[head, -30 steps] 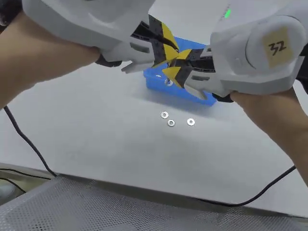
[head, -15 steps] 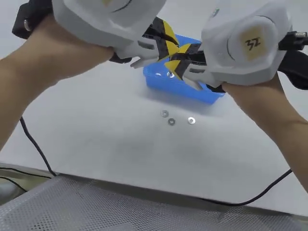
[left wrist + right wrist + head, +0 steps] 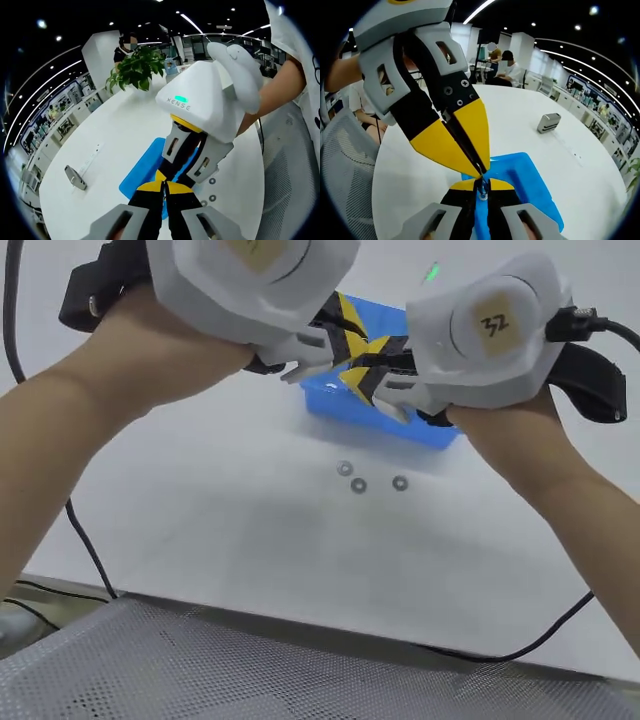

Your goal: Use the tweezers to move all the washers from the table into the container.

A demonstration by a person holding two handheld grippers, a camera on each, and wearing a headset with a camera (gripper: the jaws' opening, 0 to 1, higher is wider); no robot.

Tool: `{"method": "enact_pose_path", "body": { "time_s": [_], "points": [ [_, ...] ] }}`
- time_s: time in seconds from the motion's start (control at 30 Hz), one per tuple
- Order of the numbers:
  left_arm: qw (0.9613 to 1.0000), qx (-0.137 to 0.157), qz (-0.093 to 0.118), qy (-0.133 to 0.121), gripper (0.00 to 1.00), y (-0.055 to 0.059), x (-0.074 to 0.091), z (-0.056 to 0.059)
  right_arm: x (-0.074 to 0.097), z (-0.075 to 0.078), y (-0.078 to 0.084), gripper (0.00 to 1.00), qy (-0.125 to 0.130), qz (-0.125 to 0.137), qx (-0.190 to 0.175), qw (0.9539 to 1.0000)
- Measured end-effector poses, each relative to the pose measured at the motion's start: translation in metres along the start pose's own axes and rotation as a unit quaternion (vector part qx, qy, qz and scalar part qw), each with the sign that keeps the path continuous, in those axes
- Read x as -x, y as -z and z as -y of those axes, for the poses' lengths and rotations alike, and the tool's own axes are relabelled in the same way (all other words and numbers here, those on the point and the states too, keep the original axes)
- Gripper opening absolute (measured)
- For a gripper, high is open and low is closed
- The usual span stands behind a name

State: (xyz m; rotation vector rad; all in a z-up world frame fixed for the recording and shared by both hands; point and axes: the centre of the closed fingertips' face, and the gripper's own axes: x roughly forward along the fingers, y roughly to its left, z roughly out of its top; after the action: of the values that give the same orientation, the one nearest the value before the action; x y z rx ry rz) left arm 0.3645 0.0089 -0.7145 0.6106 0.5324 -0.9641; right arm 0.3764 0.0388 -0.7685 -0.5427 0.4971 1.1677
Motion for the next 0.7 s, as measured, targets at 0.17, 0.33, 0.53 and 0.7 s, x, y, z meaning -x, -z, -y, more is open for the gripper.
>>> {"method": "enact_pose_path", "body": {
  "time_s": [0.17,0.33,0.53,0.7],
  "points": [
    [1.0000,-0.002,-0.002,0.000,0.00,0.001,-0.002,0.000,-0.001,-0.001,0.002,0.03,-0.001,-0.002,-0.001,1.0000],
    [1.0000,0.007,0.002,-0.001,0.00,0.001,-0.002,0.000,-0.001,-0.001,0.002,0.04,-0.003,-0.002,-0.010,0.9999],
    [1.0000,0.008,0.000,-0.003,0.00,-0.002,0.004,0.001,0.003,-0.004,-0.002,0.06,-0.004,0.008,-0.021,0.9997],
    [0.9998,0.001,0.011,-0.014,0.00,-0.016,0.019,0.001,0.018,-0.005,-0.018,0.06,0.004,0.034,-0.024,0.9991]
  ]
}}
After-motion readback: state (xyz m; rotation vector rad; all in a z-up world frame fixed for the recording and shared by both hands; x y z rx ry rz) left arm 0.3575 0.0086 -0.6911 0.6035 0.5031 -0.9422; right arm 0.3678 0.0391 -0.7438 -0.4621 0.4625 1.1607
